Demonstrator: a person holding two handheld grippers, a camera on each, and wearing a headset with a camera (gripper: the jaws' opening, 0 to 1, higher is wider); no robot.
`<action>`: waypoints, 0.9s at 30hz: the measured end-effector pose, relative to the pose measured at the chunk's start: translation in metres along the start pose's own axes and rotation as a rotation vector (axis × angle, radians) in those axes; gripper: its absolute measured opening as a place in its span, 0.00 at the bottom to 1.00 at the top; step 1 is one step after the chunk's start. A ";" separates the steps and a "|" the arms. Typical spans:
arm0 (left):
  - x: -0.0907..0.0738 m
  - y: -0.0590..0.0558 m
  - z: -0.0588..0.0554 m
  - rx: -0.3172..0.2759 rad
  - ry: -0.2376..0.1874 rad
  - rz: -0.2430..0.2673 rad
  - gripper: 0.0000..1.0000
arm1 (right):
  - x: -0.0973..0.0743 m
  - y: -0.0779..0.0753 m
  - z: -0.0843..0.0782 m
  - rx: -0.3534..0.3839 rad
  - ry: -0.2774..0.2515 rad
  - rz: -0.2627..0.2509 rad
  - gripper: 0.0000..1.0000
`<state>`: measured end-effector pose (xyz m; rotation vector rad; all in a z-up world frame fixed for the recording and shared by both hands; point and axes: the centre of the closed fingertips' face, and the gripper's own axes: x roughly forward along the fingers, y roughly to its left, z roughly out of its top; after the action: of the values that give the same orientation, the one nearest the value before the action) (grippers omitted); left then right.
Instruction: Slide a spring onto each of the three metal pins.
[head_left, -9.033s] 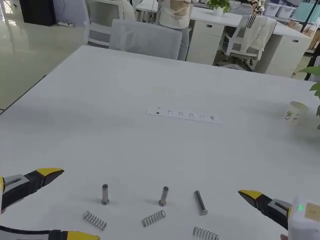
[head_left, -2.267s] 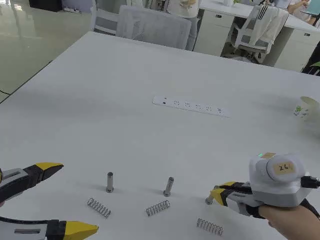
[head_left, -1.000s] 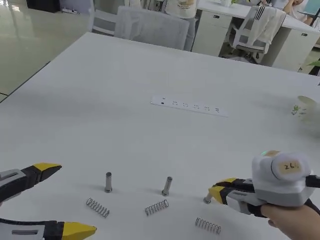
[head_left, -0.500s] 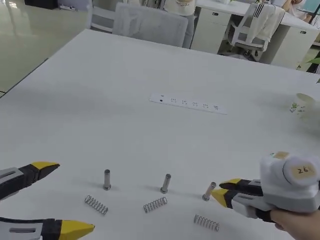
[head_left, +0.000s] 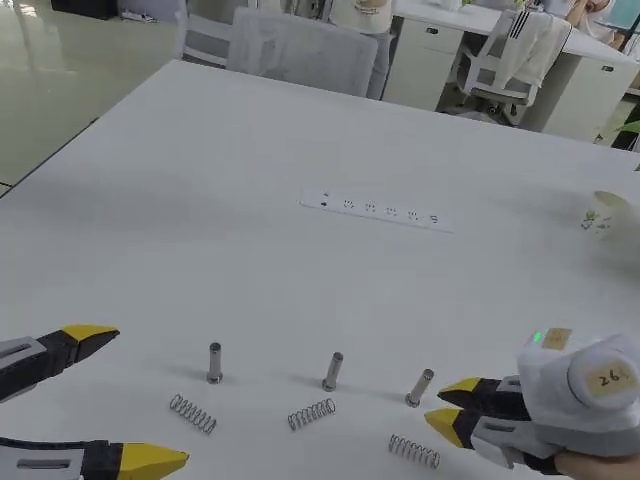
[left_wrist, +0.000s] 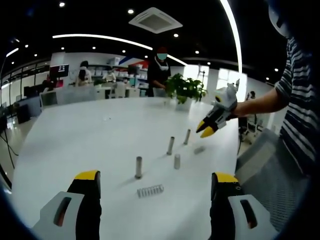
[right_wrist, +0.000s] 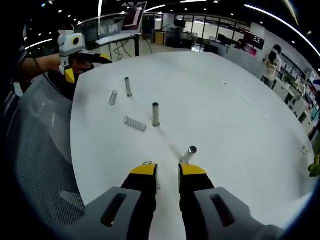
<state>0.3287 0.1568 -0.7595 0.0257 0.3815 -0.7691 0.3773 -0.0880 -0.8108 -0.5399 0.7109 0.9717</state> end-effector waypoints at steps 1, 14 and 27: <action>0.000 0.000 0.000 -0.001 0.000 0.001 0.88 | 0.001 0.003 -0.001 -0.026 0.012 0.008 0.14; -0.003 0.000 0.000 -0.004 0.003 0.004 0.88 | 0.013 0.021 -0.022 -0.136 0.109 0.086 0.12; -0.004 -0.003 -0.003 -0.005 0.010 -0.003 0.88 | 0.019 0.021 -0.033 -0.182 0.160 0.114 0.12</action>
<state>0.3230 0.1583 -0.7607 0.0247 0.3930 -0.7712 0.3559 -0.0906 -0.8485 -0.7497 0.8075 1.1148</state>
